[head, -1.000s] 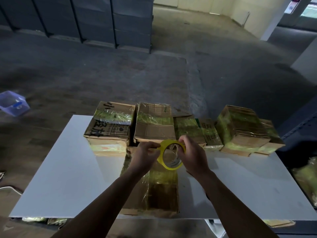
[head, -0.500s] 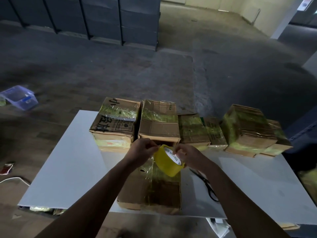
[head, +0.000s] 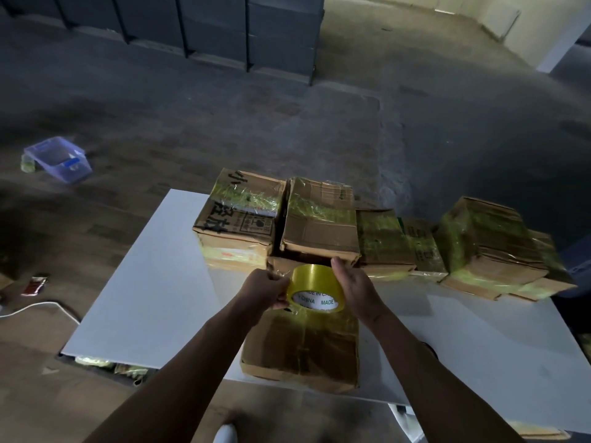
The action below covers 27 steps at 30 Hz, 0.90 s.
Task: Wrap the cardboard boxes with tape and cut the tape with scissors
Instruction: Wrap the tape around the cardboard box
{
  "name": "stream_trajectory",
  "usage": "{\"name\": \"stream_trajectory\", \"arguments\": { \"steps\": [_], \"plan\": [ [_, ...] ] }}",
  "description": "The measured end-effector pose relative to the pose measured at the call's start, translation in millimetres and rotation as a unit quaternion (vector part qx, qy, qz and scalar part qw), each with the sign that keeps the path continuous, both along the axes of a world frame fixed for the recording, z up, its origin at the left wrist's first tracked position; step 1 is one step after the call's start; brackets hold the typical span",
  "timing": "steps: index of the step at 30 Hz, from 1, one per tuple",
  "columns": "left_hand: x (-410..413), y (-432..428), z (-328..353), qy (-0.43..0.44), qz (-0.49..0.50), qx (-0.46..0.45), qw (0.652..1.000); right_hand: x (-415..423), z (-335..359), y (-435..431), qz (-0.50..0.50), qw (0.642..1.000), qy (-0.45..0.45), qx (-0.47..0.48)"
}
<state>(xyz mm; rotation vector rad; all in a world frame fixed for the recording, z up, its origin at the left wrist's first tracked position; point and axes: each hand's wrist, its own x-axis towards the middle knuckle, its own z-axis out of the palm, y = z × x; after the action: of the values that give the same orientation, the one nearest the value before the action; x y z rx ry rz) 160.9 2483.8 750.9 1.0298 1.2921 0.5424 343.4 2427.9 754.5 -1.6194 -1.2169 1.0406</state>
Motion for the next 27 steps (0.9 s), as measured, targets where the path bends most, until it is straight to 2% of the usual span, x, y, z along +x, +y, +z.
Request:
{"name": "stream_trajectory", "arguments": {
  "steps": [4,8,13,16,18,24,27],
  "plan": [
    [-12.0,3.3,-6.5,0.032,0.016,0.021,0.999,-12.1,8.6,9.7,0.022,0.997,-0.079,-0.006],
    [-31.4,9.7,-11.1,0.051,0.039,0.027,0.998,-20.7,13.8,17.1,0.018,0.980,-0.194,-0.035],
    [-43.7,7.3,-25.6,0.060,0.038,0.000,0.997,-42.9,19.0,30.2,0.055,0.927,-0.355,-0.105],
    [-55.7,8.2,-35.6,0.048,0.046,-0.016,0.998,-50.1,17.0,28.5,0.088,0.873,-0.461,-0.131],
    [-62.6,11.7,-38.6,0.041,0.041,-0.015,0.998,-51.6,14.6,24.9,0.079,0.868,-0.475,-0.119],
    [-68.4,19.4,-45.0,-0.002,0.000,-0.071,0.997,-45.9,15.1,22.8,0.092,0.899,-0.423,-0.064],
    [-74.3,15.7,-56.8,0.002,0.003,-0.066,0.998,-46.8,17.4,17.3,0.121,0.888,-0.442,-0.026]
  ]
}}
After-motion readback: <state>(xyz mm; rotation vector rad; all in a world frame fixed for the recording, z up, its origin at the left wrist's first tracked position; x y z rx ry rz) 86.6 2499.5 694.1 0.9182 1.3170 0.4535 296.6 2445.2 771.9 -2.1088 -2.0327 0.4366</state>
